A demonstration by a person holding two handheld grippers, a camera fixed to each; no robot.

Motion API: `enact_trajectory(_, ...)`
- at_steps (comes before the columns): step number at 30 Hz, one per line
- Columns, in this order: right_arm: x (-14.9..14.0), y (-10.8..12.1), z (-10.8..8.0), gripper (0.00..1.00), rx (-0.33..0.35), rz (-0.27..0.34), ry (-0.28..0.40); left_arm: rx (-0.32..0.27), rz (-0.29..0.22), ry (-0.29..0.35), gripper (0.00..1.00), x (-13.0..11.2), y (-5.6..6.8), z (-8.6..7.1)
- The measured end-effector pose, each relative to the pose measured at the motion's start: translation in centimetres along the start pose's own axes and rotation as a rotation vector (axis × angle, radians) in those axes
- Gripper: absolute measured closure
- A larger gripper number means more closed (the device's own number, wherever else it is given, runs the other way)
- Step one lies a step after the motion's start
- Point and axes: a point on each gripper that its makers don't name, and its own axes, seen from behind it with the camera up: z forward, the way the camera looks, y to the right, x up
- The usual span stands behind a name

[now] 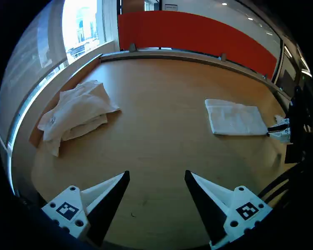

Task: Fold towel

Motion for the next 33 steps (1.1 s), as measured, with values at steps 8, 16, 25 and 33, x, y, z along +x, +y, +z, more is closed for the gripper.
enact_trajectory(8, -0.2, -0.1, 0.2, 0.88, -0.003, 0.0, -0.008, -0.002, 0.003, -0.001, 0.02, 0.1, -0.2, 0.1)
enact_trajectory(16, 0.7, 0.1, 0.2, 0.95, -0.017, -0.005, 0.007, -0.005, 0.011, -0.004, 0.02, 0.1, -0.3, 0.2)
enact_trajectory(25, 4.6, 0.1, -1.1, 0.95, -0.027, -0.03, 0.058, -0.013, 0.005, -0.004, 0.02, 0.1, -0.1, 0.3)
enact_trajectory(33, 10.6, -1.1, -1.8, 0.95, -0.009, -0.102, 0.11, -0.021, -0.01, 0.009, 0.02, 0.5, -0.1, 0.2)
